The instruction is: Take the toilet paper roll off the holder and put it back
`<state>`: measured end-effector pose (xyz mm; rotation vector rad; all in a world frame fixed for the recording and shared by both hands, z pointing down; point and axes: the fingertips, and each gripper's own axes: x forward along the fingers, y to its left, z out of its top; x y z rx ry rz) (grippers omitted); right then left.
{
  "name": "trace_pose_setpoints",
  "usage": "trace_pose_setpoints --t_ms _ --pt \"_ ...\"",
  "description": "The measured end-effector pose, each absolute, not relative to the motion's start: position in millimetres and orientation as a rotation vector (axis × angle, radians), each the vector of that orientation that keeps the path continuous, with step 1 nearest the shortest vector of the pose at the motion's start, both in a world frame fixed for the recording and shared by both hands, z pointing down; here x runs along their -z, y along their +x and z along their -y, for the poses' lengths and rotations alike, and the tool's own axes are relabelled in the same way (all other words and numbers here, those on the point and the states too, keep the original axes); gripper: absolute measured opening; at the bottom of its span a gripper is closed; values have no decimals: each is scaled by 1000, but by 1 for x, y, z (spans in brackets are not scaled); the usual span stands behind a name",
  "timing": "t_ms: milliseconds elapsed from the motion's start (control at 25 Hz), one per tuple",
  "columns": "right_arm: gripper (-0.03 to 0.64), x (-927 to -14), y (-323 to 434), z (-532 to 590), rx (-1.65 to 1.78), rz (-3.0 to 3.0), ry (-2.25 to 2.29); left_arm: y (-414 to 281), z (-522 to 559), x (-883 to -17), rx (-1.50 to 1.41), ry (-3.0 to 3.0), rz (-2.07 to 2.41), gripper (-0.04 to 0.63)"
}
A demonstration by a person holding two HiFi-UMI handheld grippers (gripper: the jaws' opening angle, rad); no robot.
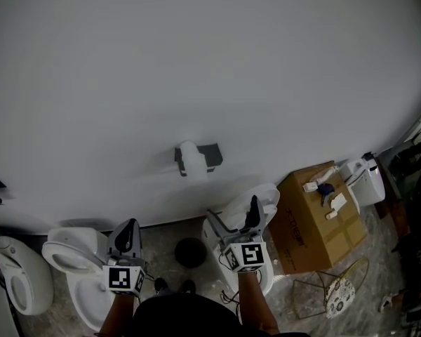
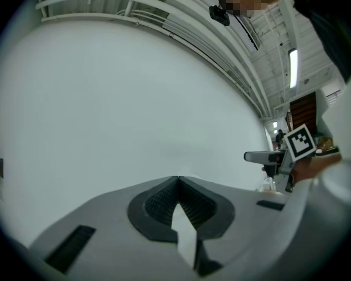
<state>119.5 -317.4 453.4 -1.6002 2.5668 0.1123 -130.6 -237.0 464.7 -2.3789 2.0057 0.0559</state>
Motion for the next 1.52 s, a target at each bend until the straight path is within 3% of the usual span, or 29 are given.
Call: trace_pose_setpoints --t_ms 1520 --pt "578 -544 35 465 97 -2791 -1580 -153 260 -481 -61 -2357 -2084 3"
